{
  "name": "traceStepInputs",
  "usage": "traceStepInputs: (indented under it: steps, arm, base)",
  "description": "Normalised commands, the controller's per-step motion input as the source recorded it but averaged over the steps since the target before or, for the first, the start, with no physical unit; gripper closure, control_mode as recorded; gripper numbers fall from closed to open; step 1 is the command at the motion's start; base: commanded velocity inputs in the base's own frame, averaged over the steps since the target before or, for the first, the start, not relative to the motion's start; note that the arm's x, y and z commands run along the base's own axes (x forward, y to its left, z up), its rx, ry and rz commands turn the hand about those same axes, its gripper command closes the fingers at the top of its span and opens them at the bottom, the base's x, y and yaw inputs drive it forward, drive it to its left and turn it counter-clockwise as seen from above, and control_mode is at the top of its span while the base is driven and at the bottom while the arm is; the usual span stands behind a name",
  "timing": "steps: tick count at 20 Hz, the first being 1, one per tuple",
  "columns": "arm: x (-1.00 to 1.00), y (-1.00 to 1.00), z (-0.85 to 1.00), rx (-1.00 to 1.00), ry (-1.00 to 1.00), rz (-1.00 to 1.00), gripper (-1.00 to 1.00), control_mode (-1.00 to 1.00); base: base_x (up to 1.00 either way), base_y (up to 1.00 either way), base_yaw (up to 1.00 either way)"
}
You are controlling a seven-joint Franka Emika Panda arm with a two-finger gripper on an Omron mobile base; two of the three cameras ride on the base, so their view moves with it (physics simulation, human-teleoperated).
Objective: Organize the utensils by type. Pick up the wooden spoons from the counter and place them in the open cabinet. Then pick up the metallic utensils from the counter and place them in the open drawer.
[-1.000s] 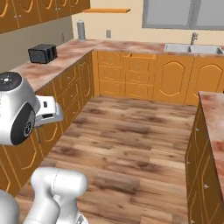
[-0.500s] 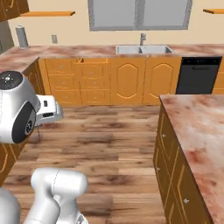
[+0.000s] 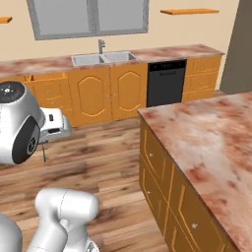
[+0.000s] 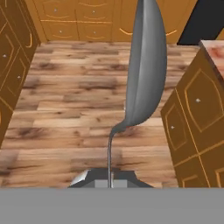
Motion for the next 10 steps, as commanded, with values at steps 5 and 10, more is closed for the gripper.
traceStepInputs:
  steps: [5, 10]
  arm:
    - [0.0, 0.0, 0.0, 0.0, 0.0, 0.0, 1.0, 1.0]
    - [0.0, 0.0, 0.0, 0.0, 0.0, 0.0, 1.0, 1.0]
  base:
    - [1.0, 0.42, -0.15]
    - [0.92, 0.33, -0.22]
